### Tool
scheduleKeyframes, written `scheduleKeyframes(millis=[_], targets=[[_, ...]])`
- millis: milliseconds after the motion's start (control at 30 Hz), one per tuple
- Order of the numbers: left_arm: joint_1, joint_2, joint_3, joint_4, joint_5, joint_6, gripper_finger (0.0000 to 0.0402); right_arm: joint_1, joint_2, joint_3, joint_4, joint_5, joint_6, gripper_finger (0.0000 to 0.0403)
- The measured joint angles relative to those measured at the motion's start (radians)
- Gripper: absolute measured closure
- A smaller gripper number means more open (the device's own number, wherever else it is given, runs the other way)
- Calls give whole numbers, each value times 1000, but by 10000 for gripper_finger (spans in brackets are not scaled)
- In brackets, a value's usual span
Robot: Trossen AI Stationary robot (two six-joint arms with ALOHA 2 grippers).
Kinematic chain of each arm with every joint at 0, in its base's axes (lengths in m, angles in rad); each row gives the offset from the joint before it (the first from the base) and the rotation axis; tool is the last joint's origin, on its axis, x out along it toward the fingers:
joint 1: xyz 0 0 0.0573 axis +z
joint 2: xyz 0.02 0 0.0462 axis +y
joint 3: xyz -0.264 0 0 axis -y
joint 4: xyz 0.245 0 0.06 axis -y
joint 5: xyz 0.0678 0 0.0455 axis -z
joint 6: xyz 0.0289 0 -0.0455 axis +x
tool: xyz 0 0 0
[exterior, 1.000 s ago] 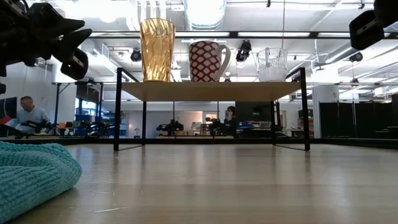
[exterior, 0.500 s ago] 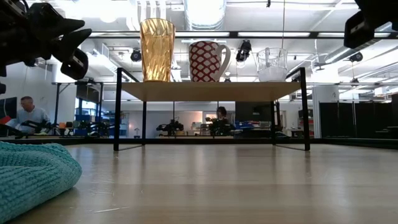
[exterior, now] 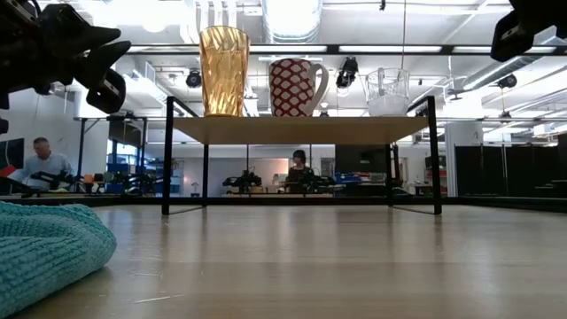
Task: Stack small to large cups/mugs on shelf
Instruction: Return to Home position
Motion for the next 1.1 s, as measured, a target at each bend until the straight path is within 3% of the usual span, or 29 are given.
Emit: scheduleKeyframes(millis=[100, 267, 500, 600, 1100], targets=[[0, 0, 0, 0, 0, 0, 336, 0, -2, 0, -16, 20, 19, 326], [0, 0, 0, 0, 0, 0, 336, 0, -5, 0, -3, -10, 194, 326], [0, 0, 0, 0, 0, 0, 336, 1, -15, 0, 32, -341, 259, 326], [0, 0, 0, 0, 0, 0, 336, 1, -31, 0, 28, -427, 254, 326], [0, 0, 0, 0, 0, 0, 336, 1, -62, 0, -182, -452, 226, 326]])
